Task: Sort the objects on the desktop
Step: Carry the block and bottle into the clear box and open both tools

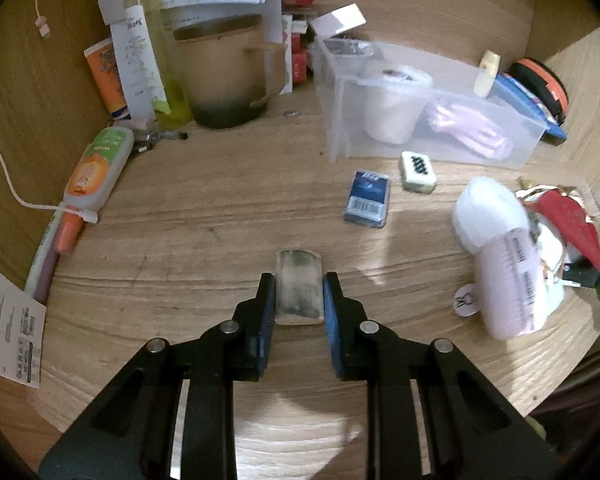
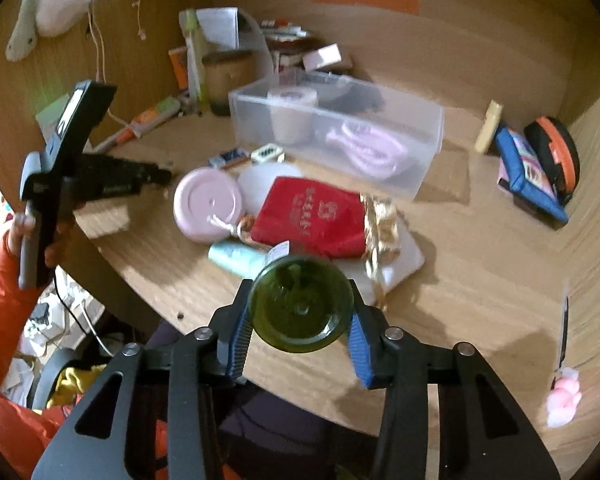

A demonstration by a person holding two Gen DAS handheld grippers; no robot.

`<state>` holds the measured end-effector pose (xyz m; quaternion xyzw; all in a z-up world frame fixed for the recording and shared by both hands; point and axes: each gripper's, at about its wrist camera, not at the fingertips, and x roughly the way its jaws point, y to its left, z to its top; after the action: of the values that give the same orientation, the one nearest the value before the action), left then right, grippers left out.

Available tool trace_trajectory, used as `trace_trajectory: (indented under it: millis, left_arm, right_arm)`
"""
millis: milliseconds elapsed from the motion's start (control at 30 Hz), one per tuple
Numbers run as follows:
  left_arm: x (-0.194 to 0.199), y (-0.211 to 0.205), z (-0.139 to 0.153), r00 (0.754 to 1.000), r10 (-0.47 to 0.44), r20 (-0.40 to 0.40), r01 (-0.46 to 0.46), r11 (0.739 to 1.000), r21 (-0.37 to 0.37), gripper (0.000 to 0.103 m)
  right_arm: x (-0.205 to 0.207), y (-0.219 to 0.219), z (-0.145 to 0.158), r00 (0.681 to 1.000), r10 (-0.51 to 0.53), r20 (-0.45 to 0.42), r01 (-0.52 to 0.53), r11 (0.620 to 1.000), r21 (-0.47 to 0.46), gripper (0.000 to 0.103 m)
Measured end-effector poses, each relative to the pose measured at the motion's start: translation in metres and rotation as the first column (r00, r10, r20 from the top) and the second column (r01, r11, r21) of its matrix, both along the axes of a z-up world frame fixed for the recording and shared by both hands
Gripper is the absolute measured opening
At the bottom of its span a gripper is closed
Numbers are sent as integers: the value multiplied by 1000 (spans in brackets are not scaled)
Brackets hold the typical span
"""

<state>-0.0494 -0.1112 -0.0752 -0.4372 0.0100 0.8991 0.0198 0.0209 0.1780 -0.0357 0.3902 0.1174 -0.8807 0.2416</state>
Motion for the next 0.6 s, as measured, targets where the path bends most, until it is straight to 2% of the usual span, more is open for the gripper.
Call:
trace_trajectory:
  millis: [300,600]
  left_arm:
    - [4,14,39,995,-35,-90,39,999,38,23]
    - [-1,33,74,983,-81,-167,92,994,57,23]
  right_arm:
    - [-25,-8,21,997,-18,-70,18,1000,-1,38]
    - [-58,-12,35,995,-34,-94,31,999,-38,38]
